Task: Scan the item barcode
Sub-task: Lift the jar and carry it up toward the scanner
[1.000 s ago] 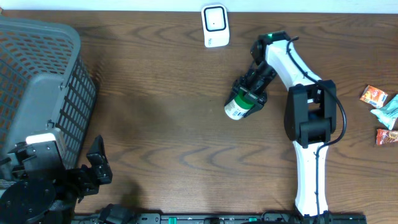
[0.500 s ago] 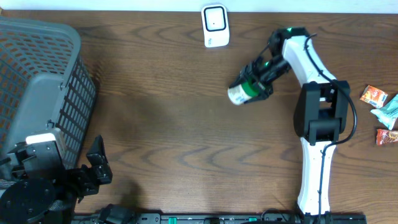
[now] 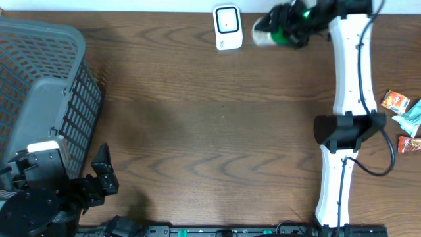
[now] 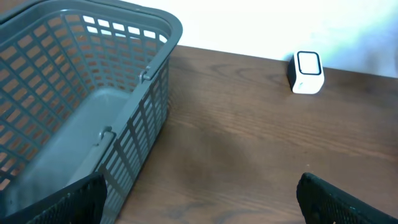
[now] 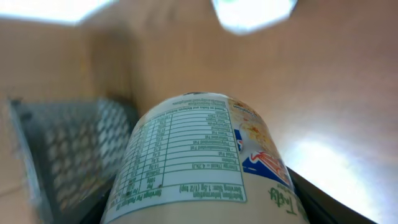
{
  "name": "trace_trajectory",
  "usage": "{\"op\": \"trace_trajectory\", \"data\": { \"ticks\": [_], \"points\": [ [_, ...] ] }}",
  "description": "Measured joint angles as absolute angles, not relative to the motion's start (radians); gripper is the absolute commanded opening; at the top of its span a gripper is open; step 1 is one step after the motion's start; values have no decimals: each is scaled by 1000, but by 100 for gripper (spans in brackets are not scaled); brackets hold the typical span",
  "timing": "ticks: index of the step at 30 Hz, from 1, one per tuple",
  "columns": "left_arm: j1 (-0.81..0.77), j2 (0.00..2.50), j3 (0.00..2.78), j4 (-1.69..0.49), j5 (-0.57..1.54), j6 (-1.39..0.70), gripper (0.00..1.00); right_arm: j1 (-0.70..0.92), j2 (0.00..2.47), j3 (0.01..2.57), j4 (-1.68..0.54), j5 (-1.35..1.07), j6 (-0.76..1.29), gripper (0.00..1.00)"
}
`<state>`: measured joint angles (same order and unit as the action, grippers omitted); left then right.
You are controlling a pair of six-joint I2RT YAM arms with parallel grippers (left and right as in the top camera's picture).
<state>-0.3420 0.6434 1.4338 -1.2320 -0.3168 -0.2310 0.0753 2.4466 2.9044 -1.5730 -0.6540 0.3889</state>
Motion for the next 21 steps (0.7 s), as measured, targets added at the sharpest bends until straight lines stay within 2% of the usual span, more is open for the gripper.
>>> {"op": "trace_trajectory", "data": {
  "ticks": [4,9,15,21],
  "points": [
    [-342,643,1434,-1232,-317,-231,98,99,2439,3094,-1559,-376,411,49],
    [-342,643,1434,-1232,-317,-231,98,175,2411,3126,-1457,-41,408,47],
    [-342,643,1434,-1232,-317,-231,98,249,2413,3080,-1257,122,364,48],
    [-342,644,1434,-1232,-317,-231,98,282,2413,2932,-1030,177,318,49]
  ]
}}
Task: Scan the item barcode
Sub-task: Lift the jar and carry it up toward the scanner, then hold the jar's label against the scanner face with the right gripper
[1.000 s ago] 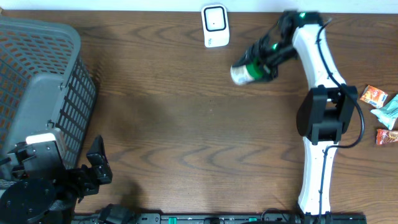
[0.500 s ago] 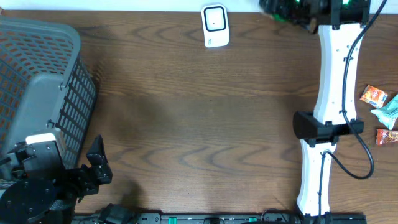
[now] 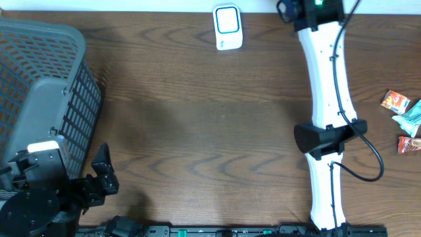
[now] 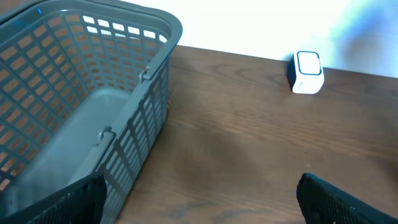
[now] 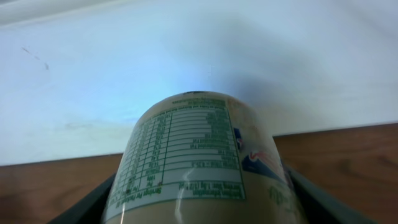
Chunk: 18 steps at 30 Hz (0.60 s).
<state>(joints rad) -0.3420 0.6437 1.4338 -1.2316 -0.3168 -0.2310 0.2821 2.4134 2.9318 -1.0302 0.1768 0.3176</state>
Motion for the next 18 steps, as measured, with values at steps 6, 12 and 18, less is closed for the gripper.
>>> {"op": "trace_trajectory", "data": {
  "ticks": [6,12,18],
  "points": [
    [-342,644,1434,-1232,-317,-231,98,321,2415,2729,-796,245,269,49],
    [-342,644,1434,-1232,-317,-231,98,353,2415,2538,-543,281,226,50],
    [-342,644,1434,-1232,-317,-231,98,360,2415,2337,-259,289,215,54]
  ]
}}
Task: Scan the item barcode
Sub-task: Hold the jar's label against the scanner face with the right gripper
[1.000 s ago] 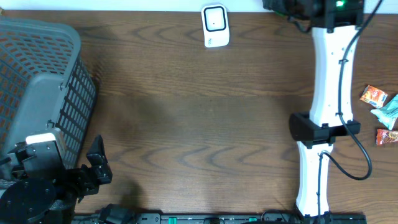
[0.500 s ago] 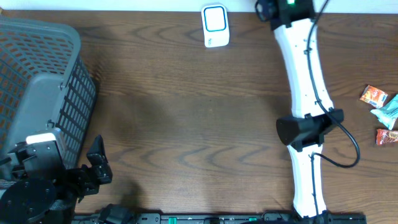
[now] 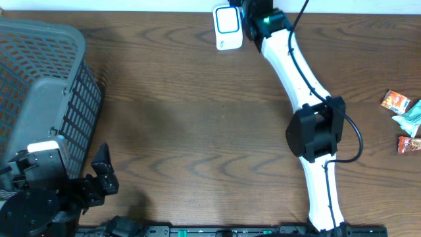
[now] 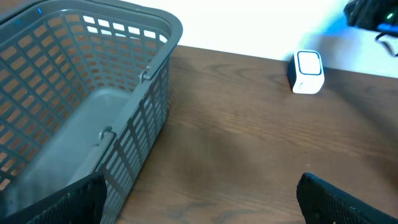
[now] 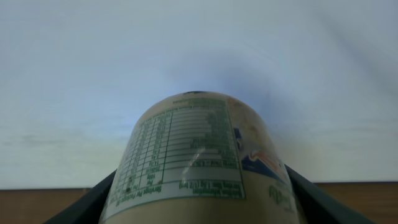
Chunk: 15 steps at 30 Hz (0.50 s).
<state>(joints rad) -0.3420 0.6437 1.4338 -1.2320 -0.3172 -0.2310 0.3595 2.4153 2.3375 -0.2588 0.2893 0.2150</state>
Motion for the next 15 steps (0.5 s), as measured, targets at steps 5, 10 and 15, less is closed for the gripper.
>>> {"op": "trace_trajectory", "data": {
  "ticks": [5,10,15],
  "points": [
    [-342,644,1434,-1232,-317,-231,98,359,2415,2158,-21,292,200,58],
    [-342,644,1434,-1231,-317,-231,98,361,2421,2006,184,288,150,58],
    [-342,644,1434,-1232,-317,-231,98,387,2439,1912,314,288,78,57]
  ]
}}
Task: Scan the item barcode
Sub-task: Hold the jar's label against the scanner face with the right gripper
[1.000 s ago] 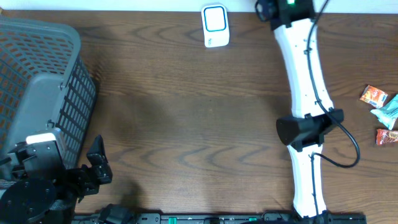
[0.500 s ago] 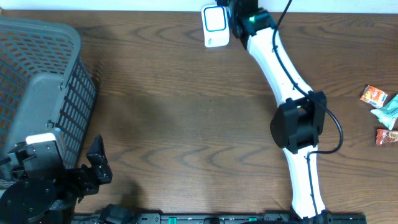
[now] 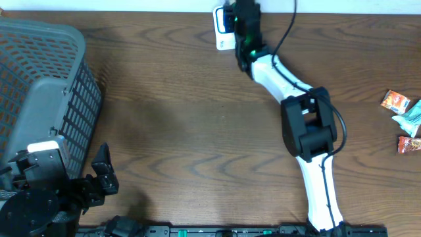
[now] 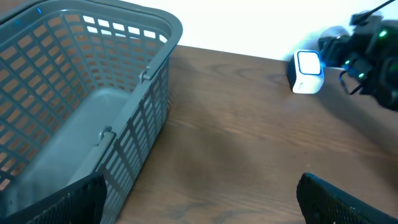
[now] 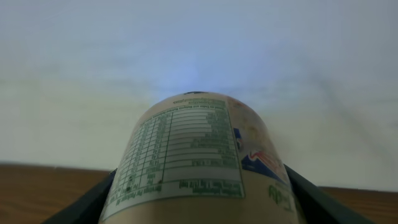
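A cream container [image 5: 198, 155] with a green-printed nutrition label fills the right wrist view, and my right gripper [image 5: 199, 205] is shut on it, facing the pale back wall. Overhead, the right gripper [image 3: 239, 18] sits at the table's back edge and overlaps the right side of the white scanner [image 3: 222, 31]; the container is hidden there. In the left wrist view the scanner [image 4: 307, 72] glows blue, with the dark right gripper [image 4: 351, 50] close on its right. My left gripper [image 4: 201, 202] is open and empty near the front left corner.
A grey mesh basket [image 3: 39, 79] stands at the left side, close to the left gripper [image 3: 102, 179]. Three snack packets [image 3: 396, 101] lie at the right edge. The right arm [image 3: 309, 128] stretches across the table's right half.
My right gripper, still shut on the container, has moved left from just right of the scanner to overlapping its right side. The left arm has not moved.
My right gripper first held the container low at the back, well right of the scanner. Then it was at the back edge, facing the wall. After that it stood beside the scanner, and now it overlaps it. The left gripper stayed open and still.
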{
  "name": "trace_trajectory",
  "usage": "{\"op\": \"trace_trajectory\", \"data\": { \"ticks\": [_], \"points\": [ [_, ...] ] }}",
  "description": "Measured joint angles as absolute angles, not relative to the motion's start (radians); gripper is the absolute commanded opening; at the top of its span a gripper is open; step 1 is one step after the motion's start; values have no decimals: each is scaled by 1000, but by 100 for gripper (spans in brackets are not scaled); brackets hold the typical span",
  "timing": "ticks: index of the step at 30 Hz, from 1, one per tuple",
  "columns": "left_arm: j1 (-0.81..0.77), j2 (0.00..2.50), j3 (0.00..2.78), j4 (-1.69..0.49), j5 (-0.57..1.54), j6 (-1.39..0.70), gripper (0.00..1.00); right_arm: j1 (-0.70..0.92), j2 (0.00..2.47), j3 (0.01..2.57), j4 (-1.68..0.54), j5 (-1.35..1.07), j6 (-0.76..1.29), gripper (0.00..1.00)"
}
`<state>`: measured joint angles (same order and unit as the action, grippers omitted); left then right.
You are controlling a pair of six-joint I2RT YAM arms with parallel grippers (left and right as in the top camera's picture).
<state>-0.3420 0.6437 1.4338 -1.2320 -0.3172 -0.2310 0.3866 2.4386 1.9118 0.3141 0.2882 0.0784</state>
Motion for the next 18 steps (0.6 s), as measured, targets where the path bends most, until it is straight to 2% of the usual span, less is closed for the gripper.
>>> {"op": "trace_trajectory", "data": {
  "ticks": [14,18],
  "points": [
    [-342,644,1434,-1232,-317,-231,98,416,2517,1899,375,285,6,56],
    [-342,644,1434,-1232,-317,-231,98,417,2517,1898,380,285,6,59]
  ]
}}
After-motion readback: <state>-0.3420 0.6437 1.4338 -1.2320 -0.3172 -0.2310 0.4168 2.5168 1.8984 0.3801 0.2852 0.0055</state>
